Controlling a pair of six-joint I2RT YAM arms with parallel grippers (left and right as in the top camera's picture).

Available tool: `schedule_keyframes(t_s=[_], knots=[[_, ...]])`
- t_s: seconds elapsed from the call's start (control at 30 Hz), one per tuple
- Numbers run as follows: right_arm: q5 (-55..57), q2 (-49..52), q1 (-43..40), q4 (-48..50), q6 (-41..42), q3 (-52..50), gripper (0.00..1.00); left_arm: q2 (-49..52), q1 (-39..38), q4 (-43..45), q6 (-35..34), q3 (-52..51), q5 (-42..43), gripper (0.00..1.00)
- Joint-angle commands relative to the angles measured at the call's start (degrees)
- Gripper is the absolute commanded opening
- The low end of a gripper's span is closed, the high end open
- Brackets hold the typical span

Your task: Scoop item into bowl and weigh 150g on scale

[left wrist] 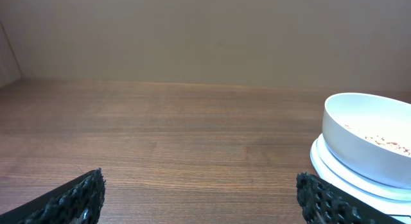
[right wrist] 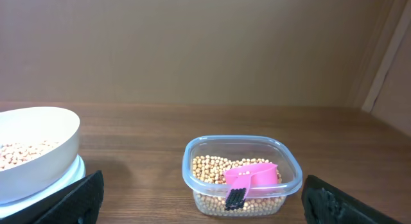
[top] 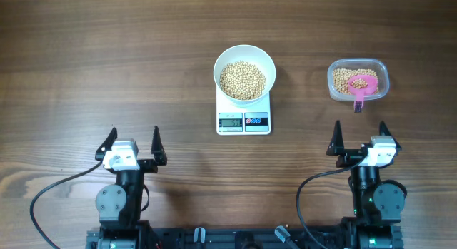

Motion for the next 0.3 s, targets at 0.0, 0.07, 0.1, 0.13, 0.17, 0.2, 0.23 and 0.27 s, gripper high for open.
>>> schedule_keyframes(t_s=[0.0, 0.07, 0.1, 0.13, 0.17, 0.2, 0.23, 0.27], knots=[[1.0, -0.6, -0.2, 0.1, 0.7, -0.2, 1.00, -0.6, 0.5, -0.1, 1.0, -0.3, 0.3, 1.00], [1.0, -0.6, -0.2, 0.1, 0.7, -0.2, 1.00, -0.6, 0.5, -0.1, 1.0, -0.3, 0.3, 1.00], [1.0, -0.6, -0.2, 0.1, 0.7, -0.2, 1.00, -0.6, 0.5, -0.1, 1.0, -0.3, 0.3, 1.00], [1.0, -0.6, -0.2, 0.1, 0.7, -0.2, 0.99, -0.6, 0.5, 0.0, 1.0, -0.3, 0.3, 1.00], [1.0, -0.6, -0.2, 0.1, 0.7, -0.2, 1.00, -0.6, 0.5, -0.1, 1.0, -0.3, 0.3, 1.00], [1.0, -0.6, -0.2, 0.1, 0.7, -0.2, 1.00, -0.6, 0.5, -0.1, 1.0, -0.3, 0.3, 1.00], [1.0, -0.6, -0.2, 0.1, 0.7, -0.2, 1.00, -0.6, 0.5, 0.0, 1.0, -0.3, 0.3, 1.00], [1.0, -0.6, -0.2, 0.1, 0.7, -0.2, 1.00, -0.6, 0.5, -0.1, 1.0, -0.3, 0.3, 1.00]])
